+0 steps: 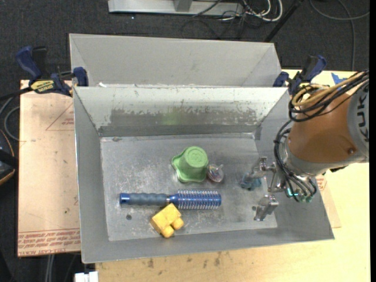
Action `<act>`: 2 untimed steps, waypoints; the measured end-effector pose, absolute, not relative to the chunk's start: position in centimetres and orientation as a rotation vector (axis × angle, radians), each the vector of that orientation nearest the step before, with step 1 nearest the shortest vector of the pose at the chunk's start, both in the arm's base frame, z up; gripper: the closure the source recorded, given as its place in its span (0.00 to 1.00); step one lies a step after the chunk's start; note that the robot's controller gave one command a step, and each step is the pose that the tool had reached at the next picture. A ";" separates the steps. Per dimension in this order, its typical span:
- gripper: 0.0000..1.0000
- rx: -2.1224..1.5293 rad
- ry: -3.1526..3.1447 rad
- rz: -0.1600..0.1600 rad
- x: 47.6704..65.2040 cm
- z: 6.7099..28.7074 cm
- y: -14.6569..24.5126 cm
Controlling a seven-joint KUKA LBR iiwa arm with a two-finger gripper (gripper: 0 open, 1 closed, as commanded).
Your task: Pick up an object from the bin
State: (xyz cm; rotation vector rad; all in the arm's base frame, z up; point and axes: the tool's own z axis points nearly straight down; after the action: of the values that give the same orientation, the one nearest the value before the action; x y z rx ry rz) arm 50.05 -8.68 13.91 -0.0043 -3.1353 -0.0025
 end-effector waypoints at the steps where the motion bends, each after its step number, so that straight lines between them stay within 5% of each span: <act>1: 0.00 0.178 -3.140 -0.002 54.3 7.8 -1.1; 2: 0.00 0.269 -3.148 0.008 53.3 7.7 3.5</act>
Offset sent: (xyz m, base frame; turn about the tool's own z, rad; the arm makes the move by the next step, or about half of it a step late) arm 0.0407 0.0723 -0.0601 -0.1084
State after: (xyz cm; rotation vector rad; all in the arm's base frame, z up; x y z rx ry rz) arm 53.28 3.47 7.67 0.2693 -3.1476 0.0076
